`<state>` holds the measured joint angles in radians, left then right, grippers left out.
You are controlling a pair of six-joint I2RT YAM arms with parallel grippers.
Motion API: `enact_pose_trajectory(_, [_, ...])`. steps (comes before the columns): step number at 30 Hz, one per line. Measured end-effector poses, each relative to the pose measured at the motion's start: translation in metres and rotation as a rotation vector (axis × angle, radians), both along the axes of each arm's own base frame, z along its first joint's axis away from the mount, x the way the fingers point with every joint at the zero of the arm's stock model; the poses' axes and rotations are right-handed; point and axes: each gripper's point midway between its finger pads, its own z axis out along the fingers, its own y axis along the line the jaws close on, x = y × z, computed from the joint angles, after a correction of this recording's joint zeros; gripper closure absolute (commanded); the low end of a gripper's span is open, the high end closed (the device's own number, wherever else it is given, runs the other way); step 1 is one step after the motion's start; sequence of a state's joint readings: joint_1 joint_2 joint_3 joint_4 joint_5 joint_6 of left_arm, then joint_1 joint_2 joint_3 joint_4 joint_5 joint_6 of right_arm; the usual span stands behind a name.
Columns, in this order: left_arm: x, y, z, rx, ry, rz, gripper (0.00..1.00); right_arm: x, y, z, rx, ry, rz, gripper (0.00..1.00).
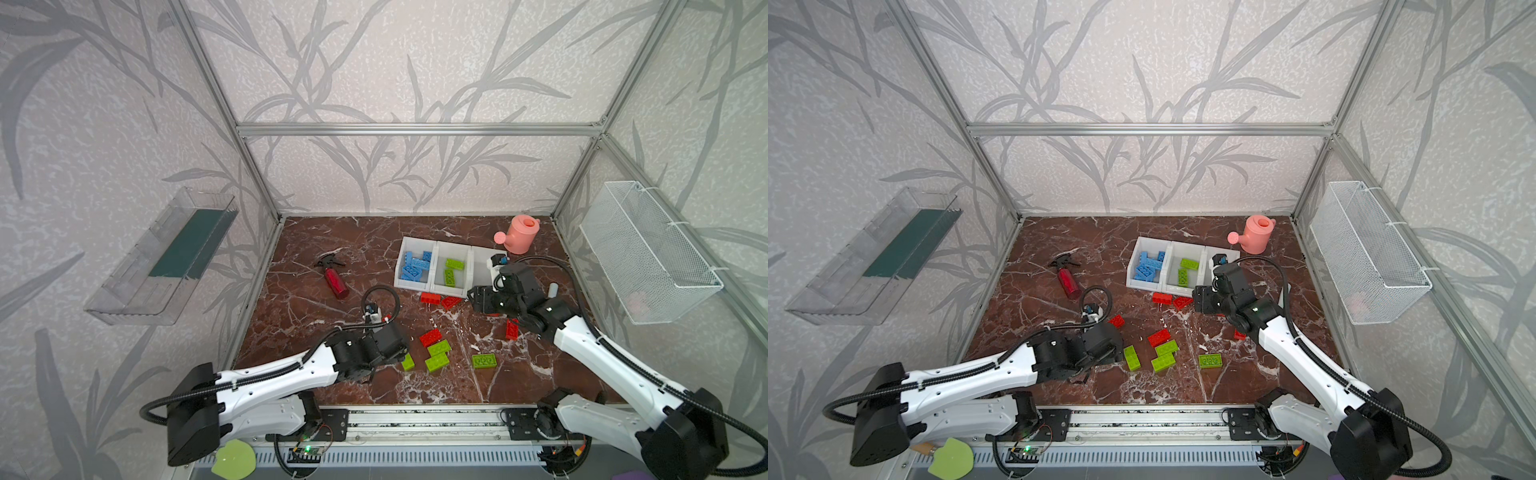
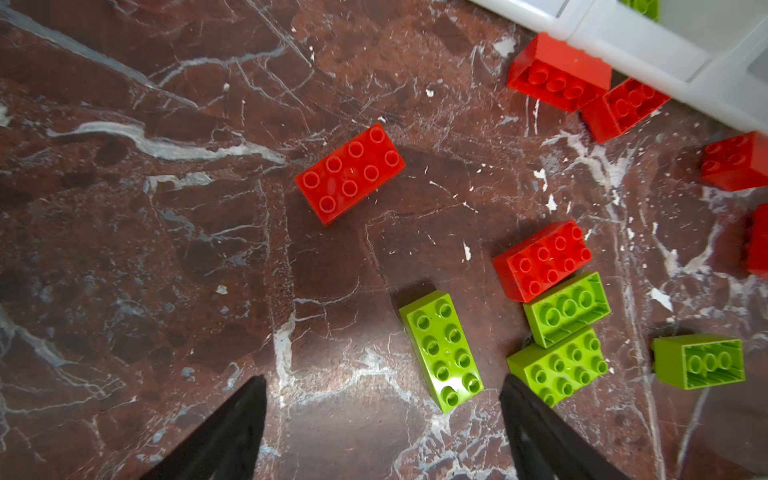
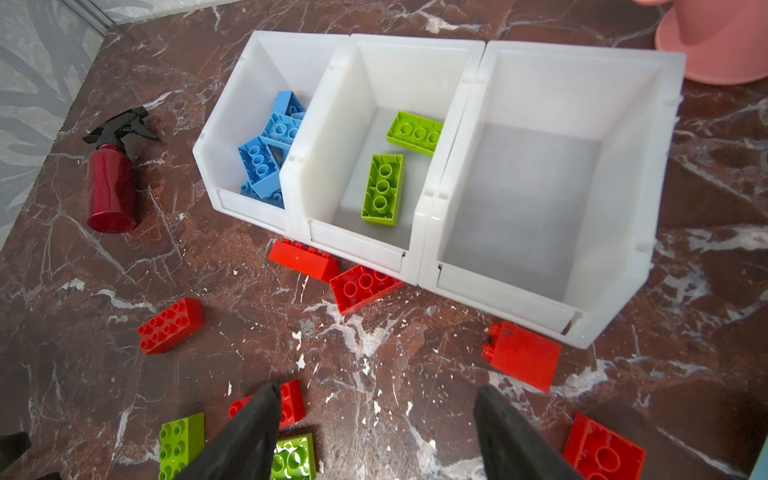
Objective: Sort the legos into containers by color
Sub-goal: 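Reach the left gripper to a green brick in front and grasp it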
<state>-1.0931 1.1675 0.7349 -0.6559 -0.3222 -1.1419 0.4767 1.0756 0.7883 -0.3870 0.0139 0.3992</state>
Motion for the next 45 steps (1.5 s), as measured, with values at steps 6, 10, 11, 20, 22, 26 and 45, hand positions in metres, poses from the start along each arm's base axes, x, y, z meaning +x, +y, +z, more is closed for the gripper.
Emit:
enact_pose_trajectory(6, [0.002,-0.023,-0.018,0.030,0.041,0.025,0.13,-0.009,-0.006,-0.005,-0.002,-0.003,-0.005,0.25])
enact_pose_trajectory(10, [0.007,-0.037,-0.031,0.071,0.074,0.036,0.13,-0.012,-0.010,-0.009,-0.017,-0.004,-0.011,0.25])
enact_pose_trajectory(11, [0.009,-0.041,-0.032,0.077,0.077,0.037,0.14,-0.012,-0.011,-0.009,-0.021,-0.006,-0.012,0.25])
enact_pose_trajectory(20, [0.007,-0.047,-0.050,0.116,0.127,0.037,0.23,-0.012,-0.014,-0.011,-0.039,-0.014,-0.014,0.25])
enact_pose_trajectory(22, [0.006,-0.047,-0.055,0.124,0.138,0.036,0.25,-0.012,-0.015,-0.011,-0.041,-0.014,-0.013,0.25])
enact_pose_trajectory(26, [0.002,-0.046,-0.067,0.152,0.167,0.034,0.29,-0.012,-0.015,-0.011,-0.043,-0.015,-0.012,0.25])
enact_pose_trajectory(45, [0.005,-0.048,-0.066,0.180,0.162,0.021,0.73,-0.014,-0.015,-0.011,-0.040,-0.017,-0.006,0.25])
